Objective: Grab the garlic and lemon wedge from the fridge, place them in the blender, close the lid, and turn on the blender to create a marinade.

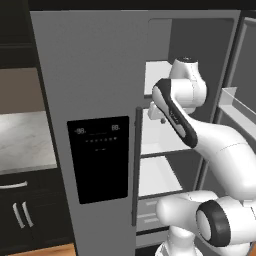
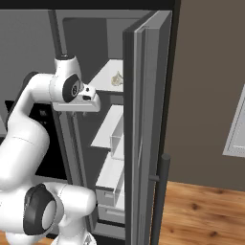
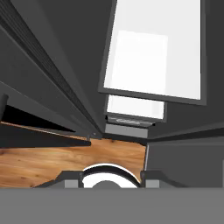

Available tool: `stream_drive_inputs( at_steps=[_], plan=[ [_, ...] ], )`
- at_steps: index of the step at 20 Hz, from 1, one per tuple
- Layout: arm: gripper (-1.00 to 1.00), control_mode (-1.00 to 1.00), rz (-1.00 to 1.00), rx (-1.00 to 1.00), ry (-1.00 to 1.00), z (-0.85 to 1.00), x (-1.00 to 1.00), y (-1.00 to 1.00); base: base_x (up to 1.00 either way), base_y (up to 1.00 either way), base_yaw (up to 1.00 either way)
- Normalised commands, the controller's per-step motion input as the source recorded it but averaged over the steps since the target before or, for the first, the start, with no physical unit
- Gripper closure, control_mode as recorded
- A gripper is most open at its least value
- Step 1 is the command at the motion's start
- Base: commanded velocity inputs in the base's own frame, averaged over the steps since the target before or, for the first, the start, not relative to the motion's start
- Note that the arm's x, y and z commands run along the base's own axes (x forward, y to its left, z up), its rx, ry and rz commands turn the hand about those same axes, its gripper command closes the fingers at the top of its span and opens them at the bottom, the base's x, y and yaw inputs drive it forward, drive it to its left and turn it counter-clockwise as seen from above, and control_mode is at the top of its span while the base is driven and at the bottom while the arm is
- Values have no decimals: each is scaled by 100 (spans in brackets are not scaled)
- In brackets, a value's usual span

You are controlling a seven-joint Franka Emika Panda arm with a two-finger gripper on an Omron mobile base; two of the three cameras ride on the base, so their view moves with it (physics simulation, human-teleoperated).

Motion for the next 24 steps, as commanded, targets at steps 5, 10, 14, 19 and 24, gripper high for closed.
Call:
stream_drive_inputs(
  at_steps=[5, 10, 14, 19, 24],
  plan=[
    [-100, -100, 0, 0, -3, 0, -11, -1, 0, 0, 0],
    [-100, -100, 0, 0, -17, 15, -22, -3, 0, 0, 0],
    [-100, -100, -3, 1, -24, 23, -17, -24, 0, 0, 0],
    [-100, -100, -15, 7, -6, 24, 10, -54, 0, 0, 0],
    [-100, -100, -28, 1, 0, 12, 69, -54, 0, 0, 0]
  ],
)
